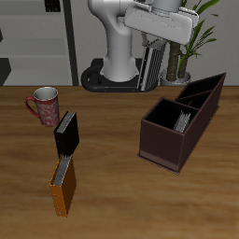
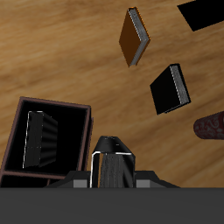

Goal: Place the left striped book into the left desk caddy's right compartment and place the right striped book into the left desk caddy's right compartment and place the orange book into the left desk caddy's left compartment

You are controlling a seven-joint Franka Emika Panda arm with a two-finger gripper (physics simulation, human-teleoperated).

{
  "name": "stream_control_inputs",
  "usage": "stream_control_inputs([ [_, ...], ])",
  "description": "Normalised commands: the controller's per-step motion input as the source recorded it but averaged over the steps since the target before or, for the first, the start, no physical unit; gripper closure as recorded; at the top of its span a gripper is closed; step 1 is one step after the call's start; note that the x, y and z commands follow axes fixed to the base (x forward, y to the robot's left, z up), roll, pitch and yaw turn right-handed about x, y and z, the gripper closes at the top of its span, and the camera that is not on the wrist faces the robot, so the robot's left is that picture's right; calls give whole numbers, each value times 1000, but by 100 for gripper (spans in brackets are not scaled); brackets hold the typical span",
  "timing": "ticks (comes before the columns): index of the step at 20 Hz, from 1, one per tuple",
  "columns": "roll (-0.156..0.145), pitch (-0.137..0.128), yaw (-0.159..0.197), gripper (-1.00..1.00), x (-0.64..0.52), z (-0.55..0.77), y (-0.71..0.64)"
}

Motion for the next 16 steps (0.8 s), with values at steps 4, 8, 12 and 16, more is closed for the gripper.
stream_control_inputs([
  [4, -6, 38, -39, 100, 153, 7, 214],
  [8, 34, 22, 4, 100, 145, -36, 328],
  [12, 34, 7, 7, 100, 128, 35, 294],
  [16, 21, -13, -9, 100, 47, 143, 164],
])
